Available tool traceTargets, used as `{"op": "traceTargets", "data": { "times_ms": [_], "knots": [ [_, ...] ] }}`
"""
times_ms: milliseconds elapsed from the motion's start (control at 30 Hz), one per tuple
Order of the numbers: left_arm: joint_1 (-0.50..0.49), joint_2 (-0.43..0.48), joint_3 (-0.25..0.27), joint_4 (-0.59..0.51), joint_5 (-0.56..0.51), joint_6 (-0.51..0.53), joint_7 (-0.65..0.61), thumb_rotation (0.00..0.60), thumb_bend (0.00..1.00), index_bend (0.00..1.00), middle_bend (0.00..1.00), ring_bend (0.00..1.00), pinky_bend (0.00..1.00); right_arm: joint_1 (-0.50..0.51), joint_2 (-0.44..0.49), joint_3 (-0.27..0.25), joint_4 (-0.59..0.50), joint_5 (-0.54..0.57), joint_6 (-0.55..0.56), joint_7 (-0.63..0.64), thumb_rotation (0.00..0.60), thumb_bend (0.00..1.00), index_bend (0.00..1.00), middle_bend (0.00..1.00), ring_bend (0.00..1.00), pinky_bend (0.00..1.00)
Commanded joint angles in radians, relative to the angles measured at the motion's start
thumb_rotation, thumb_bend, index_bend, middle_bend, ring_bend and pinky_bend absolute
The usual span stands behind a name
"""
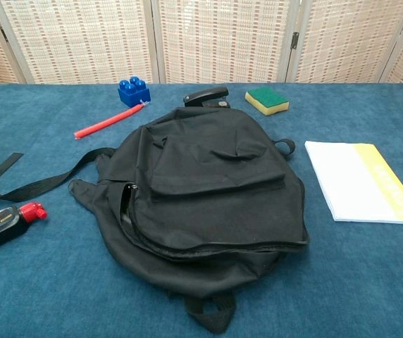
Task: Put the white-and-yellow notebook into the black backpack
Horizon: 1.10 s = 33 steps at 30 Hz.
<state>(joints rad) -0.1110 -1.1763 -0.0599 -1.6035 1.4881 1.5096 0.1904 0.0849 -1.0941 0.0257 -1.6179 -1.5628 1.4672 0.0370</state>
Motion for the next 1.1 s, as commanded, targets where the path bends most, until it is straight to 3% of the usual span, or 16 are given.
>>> {"op": "traceTargets", "data": {
  "times_ms": [33,400,800,1100],
  "knots": [
    [-0.001,-0.001,0.0,0.001,0.0,-0.002,0.001,0.6,0.21,0.06,0.07,0.08,0.0,0.001,-0.001,0.0,0.001,0.003,-0.002,-0.001,0.6,0.51,0.0,0.07,0.17,0.06],
    [-0.001,-0.003,0.0,0.003,0.001,-0.002,-0.001,0.6,0.21,0.06,0.07,0.08,0.0,0.01,-0.012,0.005,0.01,0.015,-0.021,-0.007,0.6,0.51,0.0,0.07,0.17,0.06],
    [-0.004,-0.001,0.002,0.0,0.004,-0.009,-0.002,0.6,0.22,0.06,0.07,0.08,0.0,0.103,-0.076,0.038,0.055,0.095,-0.177,-0.133,0.6,0.5,0.0,0.07,0.17,0.08],
    [-0.009,0.006,0.003,-0.017,0.008,-0.014,0.006,0.6,0.21,0.06,0.07,0.08,0.0,0.192,-0.193,0.079,0.174,0.199,-0.313,-0.209,0.6,0.17,0.0,0.04,0.11,0.08]
  ]
}}
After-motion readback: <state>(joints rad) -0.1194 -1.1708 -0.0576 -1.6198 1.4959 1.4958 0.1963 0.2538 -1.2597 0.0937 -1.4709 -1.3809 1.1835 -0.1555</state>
